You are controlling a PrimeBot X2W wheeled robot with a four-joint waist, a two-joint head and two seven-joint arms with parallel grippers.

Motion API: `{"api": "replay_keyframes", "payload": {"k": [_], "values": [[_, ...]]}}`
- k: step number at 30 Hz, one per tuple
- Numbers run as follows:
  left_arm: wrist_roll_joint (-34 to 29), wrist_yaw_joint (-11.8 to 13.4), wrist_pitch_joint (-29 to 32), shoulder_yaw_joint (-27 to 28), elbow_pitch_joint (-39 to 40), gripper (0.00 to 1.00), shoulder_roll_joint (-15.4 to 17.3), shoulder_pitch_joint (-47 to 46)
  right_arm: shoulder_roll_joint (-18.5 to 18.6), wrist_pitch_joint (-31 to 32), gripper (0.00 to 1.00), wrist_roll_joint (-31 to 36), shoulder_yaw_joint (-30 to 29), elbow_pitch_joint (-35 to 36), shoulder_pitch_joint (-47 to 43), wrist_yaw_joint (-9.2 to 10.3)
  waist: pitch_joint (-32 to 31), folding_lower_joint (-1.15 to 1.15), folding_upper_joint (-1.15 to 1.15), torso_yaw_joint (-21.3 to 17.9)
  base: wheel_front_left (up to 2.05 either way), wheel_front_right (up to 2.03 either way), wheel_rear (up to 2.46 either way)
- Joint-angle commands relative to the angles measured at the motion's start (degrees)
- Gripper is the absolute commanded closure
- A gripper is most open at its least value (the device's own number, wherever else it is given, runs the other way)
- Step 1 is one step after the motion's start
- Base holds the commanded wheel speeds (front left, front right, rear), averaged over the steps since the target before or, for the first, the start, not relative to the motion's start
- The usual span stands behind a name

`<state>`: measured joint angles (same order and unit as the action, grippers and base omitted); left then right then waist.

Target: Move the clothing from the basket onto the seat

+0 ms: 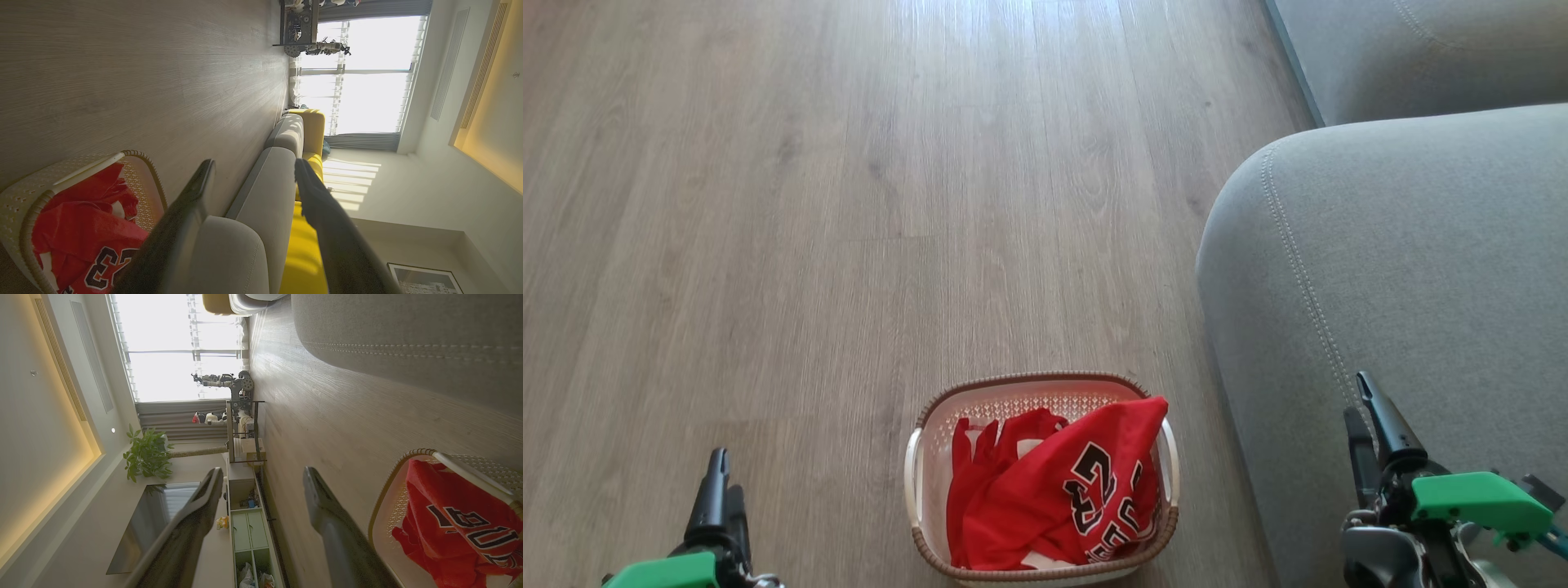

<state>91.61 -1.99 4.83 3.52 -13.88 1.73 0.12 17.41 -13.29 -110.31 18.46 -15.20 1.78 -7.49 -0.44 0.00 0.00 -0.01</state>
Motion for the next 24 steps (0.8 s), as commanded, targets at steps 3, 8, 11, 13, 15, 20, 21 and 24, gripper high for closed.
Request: {"api": "replay_keyframes", "payload": {"k": [3,8,11,13,15,20,21,24], "values": [[-1.55,0.02,-1.25,0.01,2.68,0.0,0.45,-0.7,-0.13,-0.21,0.0,2.31,-1.44,1.45,2.13,-0.01,-0.17,0.0,0.0,0.01,0.0,0.0,0.0],[-4.17,0.32,-2.09,-0.39,3.72,0.0,0.48,-0.46,-0.79,-0.28,0.0,5.3,-2.37,1.61,2.09,-0.01,-0.41,0.0,0.0,0.04,0.0,0.0,0.0],[-6.05,0.57,-2.6,-0.67,4.41,0.0,0.5,-0.3,-1.19,-0.32,0.0,7.55,-2.92,1.82,2.07,-0.01,-0.56,0.0,0.0,0.05,0.0,0.0,0.0],[-7.38,0.77,-2.94,-0.88,4.84,0.0,0.51,-0.19,-1.45,-0.35,0.0,9.1,-3.24,1.99,2.05,-0.01,-0.65,0.0,0.0,0.06,0.0,0.0,0.0],[-8.81,0.96,-3.28,-1.15,5.21,0.0,0.53,-0.06,-1.71,-0.38,0.0,10.8,-3.47,2.21,2.02,-0.01,-0.73,0.0,0.0,0.07,0.0,0.0,0.0],[-11.88,1.29,-3.96,-1.56,5.88,0.0,0.55,0.13,-2.23,-0.43,0.0,14.49,-3.88,2.71,1.9,-0.01,-0.88,0.0,0.0,0.08,0.0,0.0,0.0],[-12.91,1.34,-4.13,-1.64,6.03,0.0,0.56,0.16,-2.37,-0.44,0.0,15.46,-3.97,2.84,1.87,-0.01,-0.91,0.0,0.0,0.08,0.0,0.0,0.0],[-15.75,1.55,-4.64,-1.92,6.41,0.0,0.58,0.3,-2.77,-0.49,0.0,19.48,-4.08,3.28,1.79,-0.01,-1.0,0.0,0.0,0.1,0.0,0.0,0.0]]}}
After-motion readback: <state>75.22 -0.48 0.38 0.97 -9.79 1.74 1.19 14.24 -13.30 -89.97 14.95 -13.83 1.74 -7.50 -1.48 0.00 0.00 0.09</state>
